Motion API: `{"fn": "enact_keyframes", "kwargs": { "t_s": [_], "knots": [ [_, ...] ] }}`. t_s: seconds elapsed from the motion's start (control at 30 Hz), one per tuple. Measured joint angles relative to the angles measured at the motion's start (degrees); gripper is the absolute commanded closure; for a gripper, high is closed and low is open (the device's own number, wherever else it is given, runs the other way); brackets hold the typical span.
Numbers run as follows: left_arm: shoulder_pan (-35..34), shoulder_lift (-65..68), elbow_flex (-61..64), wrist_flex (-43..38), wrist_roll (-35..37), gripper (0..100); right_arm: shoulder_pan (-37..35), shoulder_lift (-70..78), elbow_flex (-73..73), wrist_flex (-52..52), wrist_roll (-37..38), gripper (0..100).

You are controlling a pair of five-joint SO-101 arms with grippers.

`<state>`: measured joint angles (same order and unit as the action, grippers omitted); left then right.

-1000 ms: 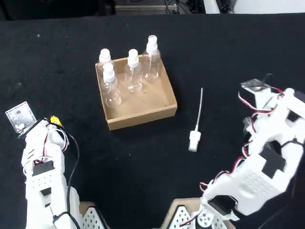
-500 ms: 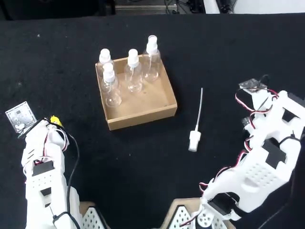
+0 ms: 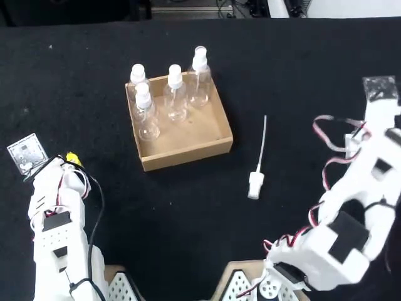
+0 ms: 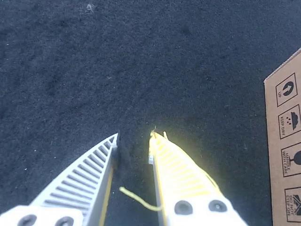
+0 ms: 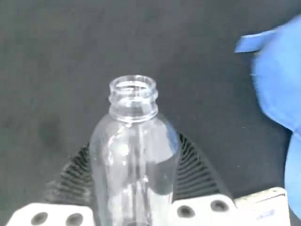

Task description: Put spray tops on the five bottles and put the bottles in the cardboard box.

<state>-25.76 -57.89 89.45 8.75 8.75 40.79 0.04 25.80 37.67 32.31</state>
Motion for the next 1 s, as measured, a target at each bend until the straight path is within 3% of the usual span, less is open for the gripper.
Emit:
{"fn": "enact_keyframes", "kwargs": {
  "t_s": [0.1, 0.37, 0.73, 0.87, 1.0],
  "knots": [
    [0.0, 0.0, 0.0, 0.0, 0.0, 91, -1.32, -2.02, 6.51, -13.45, -6.68, 98.7],
    [0.0, 0.0, 0.0, 0.0, 0.0, 91, -5.19, -2.02, 12.48, -35.87, -22.24, 98.8],
    [0.0, 0.0, 0.0, 0.0, 0.0, 91, -5.54, 15.12, 21.45, -81.67, -24.44, 98.8],
    [0.0, 0.0, 0.0, 0.0, 0.0, 91, -5.54, 21.19, 21.45, -90.9, -24.44, 98.8],
    [0.0, 0.0, 0.0, 0.0, 0.0, 91, -5.54, 24.79, 21.63, -93.89, -24.44, 98.7]
  ]
}}
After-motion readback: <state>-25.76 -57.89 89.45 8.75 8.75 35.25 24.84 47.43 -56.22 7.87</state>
